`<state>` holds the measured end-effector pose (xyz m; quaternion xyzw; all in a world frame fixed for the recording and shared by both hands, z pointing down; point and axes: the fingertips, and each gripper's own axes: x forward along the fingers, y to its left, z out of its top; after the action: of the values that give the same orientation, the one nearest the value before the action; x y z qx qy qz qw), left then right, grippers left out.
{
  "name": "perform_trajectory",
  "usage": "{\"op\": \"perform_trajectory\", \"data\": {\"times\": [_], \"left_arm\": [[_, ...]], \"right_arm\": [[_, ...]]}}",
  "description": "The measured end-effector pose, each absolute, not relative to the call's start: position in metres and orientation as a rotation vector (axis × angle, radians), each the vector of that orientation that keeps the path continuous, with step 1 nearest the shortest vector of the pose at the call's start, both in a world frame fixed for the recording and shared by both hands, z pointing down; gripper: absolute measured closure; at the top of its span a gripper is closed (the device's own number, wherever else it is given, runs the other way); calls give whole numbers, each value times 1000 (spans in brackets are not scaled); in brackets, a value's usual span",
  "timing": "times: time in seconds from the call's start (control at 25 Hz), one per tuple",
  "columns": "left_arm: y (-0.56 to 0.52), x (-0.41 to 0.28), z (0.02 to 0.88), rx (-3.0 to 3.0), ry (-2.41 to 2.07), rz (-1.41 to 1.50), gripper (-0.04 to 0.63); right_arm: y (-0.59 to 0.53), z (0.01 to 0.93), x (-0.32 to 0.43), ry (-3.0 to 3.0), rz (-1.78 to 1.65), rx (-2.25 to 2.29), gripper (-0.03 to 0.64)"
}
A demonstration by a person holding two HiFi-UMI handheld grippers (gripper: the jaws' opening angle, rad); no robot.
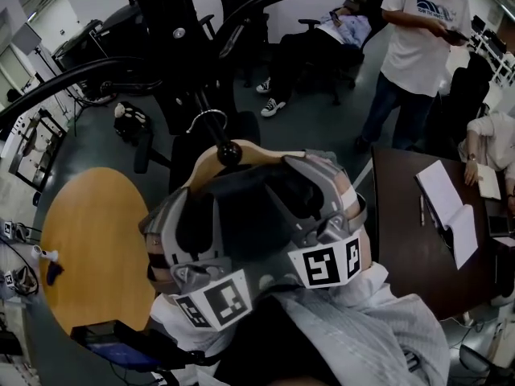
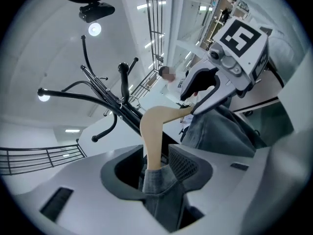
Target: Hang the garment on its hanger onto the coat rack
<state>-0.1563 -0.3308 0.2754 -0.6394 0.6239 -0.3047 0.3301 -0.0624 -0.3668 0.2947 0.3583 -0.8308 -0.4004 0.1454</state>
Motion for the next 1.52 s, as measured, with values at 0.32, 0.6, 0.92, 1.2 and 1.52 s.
{"op": "perform_trajectory", "data": {"times": [0.32,0.6,0.92,1.2,1.52], "left_arm": [[-325,-98,283,-1940,1565,-631,453],[-336,-23,281,-2270,1419,-343,493],[-345,55,308,-2527,1345,-226,586],[-349,93,317,-2534,1255,-246,589],[-355,103,318,-2543,1251,-238,590]], "right_arm": [[-350,292,-20,-2467,-1026,1271,461],[-350,295,42,-2487,-755,1515,495],[-342,316,105,-2420,-603,1727,614],[-345,333,139,-2369,-505,1791,615],[-350,336,156,-2347,-486,1804,615]]}}
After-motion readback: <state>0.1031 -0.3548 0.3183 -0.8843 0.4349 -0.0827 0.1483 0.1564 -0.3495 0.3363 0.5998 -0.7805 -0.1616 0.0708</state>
